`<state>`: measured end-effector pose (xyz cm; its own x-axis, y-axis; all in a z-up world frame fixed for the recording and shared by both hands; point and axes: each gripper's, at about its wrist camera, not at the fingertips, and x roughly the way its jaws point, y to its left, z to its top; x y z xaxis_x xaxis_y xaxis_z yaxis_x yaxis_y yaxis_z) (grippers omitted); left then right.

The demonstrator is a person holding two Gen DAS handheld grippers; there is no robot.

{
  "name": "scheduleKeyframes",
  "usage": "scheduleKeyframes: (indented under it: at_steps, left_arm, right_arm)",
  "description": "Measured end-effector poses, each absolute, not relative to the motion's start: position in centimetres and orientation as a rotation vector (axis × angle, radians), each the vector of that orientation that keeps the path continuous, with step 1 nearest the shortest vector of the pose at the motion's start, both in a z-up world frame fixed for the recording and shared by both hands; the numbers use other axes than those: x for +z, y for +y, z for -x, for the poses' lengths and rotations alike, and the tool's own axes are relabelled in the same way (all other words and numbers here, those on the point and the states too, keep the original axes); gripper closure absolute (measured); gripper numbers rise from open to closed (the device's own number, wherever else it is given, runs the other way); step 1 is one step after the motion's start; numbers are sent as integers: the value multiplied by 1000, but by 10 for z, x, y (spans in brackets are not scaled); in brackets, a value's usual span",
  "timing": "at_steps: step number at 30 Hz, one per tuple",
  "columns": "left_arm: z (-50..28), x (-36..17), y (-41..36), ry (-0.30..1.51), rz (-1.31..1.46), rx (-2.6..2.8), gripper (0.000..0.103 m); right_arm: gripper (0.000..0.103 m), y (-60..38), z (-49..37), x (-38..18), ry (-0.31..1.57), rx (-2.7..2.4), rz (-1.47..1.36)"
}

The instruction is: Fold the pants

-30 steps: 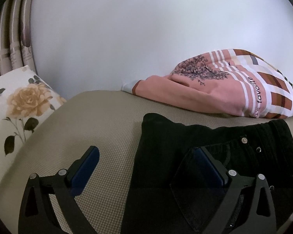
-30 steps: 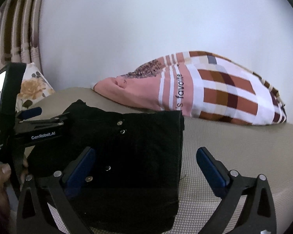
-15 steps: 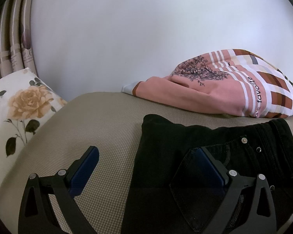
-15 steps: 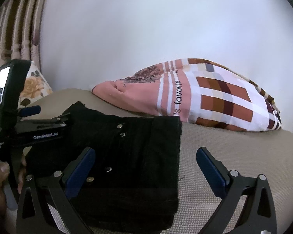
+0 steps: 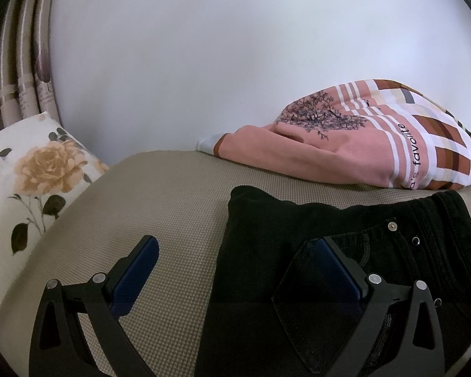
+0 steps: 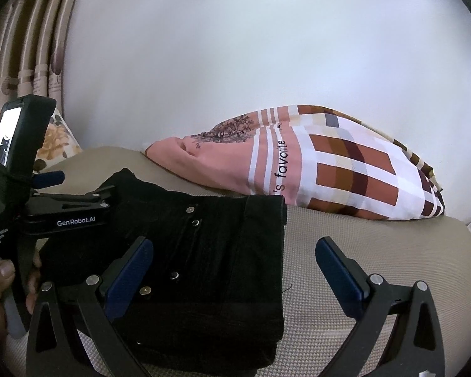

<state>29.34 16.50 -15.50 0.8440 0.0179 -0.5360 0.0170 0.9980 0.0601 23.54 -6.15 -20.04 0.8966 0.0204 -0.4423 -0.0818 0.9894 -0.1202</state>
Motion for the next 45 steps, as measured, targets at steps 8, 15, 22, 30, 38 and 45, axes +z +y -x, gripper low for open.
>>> scheduleKeyframes:
  at_steps: [8,15,22,30,38,45]
  left_arm:
    - [-276,-149,158,565,-144,103,3]
    - [-202,-117,155,549,-141,92,3]
    - [-126,-66,157,435,-37,110,2]
    - [-69,-19,152,361,-41,172,0]
    - [-21,20,141,279,-81,43,0]
    - [9,32,126,255,-136,101,0]
  right_arm:
    - [1,-57,-244,-206,530,87,160]
    - [1,-63,-190,-182,529,92,140]
    - [1,-77,-120,-149,501,115,84]
    - [1,-99,-72,-106,461,101,32]
    - [0,-109,-43,-82,423,97,-3]
    - [0,-109,-27,-73,400,96,7]
